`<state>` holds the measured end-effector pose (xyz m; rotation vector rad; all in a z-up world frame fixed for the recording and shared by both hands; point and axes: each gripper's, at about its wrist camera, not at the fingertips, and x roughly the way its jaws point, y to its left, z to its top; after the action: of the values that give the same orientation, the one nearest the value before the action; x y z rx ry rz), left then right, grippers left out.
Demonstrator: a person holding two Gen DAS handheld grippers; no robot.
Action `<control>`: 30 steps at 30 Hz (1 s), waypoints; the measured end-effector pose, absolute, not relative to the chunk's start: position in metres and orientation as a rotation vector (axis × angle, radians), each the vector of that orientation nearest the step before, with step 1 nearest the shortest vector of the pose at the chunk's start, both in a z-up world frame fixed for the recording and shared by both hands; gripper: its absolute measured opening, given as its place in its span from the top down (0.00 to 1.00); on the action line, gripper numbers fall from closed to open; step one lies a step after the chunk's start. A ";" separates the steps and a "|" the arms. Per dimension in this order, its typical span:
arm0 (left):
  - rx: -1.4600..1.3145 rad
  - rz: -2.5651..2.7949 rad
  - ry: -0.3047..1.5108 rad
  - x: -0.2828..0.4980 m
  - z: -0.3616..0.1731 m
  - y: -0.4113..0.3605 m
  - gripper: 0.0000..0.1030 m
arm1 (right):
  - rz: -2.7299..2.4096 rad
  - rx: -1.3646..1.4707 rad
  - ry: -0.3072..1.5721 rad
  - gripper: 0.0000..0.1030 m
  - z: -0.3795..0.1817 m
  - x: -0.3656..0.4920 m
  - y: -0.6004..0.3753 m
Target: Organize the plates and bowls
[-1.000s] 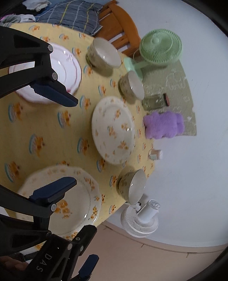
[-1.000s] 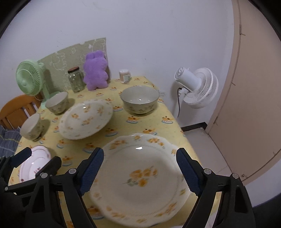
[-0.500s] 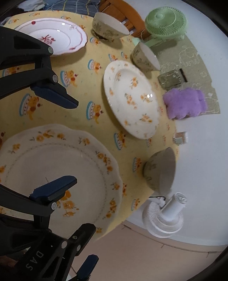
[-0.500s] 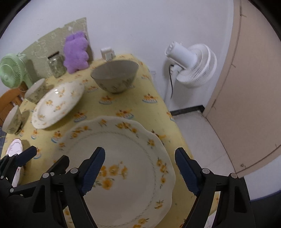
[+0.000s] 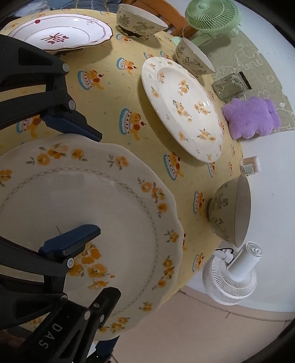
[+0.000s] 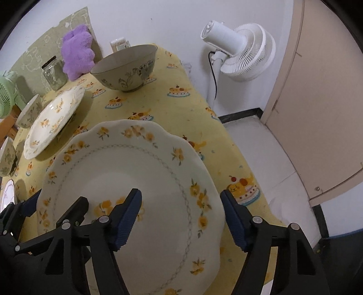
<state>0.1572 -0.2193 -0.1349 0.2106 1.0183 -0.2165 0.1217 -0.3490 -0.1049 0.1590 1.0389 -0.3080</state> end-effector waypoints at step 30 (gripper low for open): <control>-0.004 0.038 1.084 0.141 -0.128 -0.142 0.28 | -0.087 -0.015 1.092 0.31 -0.104 0.159 -0.276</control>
<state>0.1415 -0.1416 -0.1278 -0.0039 1.0840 0.0383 0.1593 -0.2763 -0.1040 -0.0154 1.0921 -0.0872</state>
